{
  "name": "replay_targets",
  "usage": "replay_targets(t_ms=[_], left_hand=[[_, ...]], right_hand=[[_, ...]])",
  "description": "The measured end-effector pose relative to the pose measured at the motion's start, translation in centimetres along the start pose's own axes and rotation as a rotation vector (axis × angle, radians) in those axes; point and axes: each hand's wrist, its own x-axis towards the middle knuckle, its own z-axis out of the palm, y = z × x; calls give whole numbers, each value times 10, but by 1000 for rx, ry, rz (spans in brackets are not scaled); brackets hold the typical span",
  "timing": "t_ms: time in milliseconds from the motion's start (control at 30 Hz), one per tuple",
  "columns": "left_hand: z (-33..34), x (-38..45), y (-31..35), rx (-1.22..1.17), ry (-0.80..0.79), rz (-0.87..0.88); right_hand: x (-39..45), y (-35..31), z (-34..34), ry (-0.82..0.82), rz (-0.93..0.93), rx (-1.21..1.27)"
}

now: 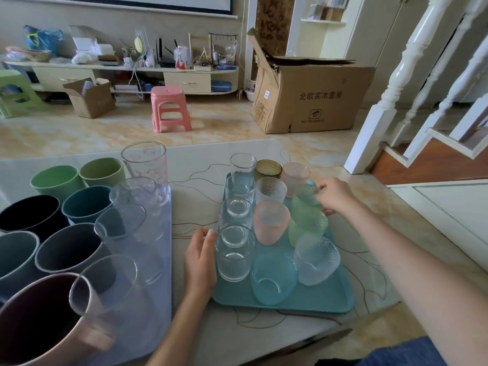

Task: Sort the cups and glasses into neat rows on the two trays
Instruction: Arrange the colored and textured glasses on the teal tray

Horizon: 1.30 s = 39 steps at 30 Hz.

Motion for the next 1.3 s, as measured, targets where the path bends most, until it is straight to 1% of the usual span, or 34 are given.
replay_targets(t_ms=[100, 267, 333, 367, 400, 433, 467, 500, 567, 600, 633, 667, 800, 900, 1067, 1233, 1300], left_hand=[[-2, 0, -1, -1, -6, -17], [-2, 0, -2, 1, 1, -10], [-1, 0, -1, 0, -2, -4], [-1, 0, -1, -2, -4, -2], [-1, 0, -1, -1, -6, 0], [-1, 0, 0, 1, -8, 2], [-1, 0, 1, 2, -10, 3], [-1, 0, 0, 5, -9, 1], [-1, -1, 2, 2, -6, -7], [-1, -1, 2, -3, -9, -11], [-2, -1, 1, -6, -11, -14], [-2, -1, 1, -10, -13, -18], [-2, 1, 2, -44, -18, -45], [0, 3, 3, -64, -42, -96], [-2, 4, 1, -62, -85, -150], [0, 3, 3, -49, -65, -127], [0, 3, 2, -47, -61, -108]], right_hand=[[1, -3, 3, 10, 60, 134], [-2, -5, 3, -73, 104, 254], [-6, -7, -2, -81, 107, 246], [-8, -8, -6, -44, 72, 174], [-10, -10, -12, 25, -3, 60], [-13, -13, -16, 87, -103, -32], [-17, -18, -20, 105, -216, -79], [-23, -24, -22, 53, -323, -101], [-41, -38, -22, -169, -475, -166], [-49, -44, -19, -265, -509, -227], [-55, -46, -15, -319, -536, -283], [-60, -47, -14, -341, -549, -328], [-72, -35, -15, -294, -506, -402], [-79, -29, -10, -250, -478, -326], [-85, -28, -3, -341, -411, -207], [-87, -31, -5, -361, -413, -207], [-93, -36, -12, -314, -436, -240]])
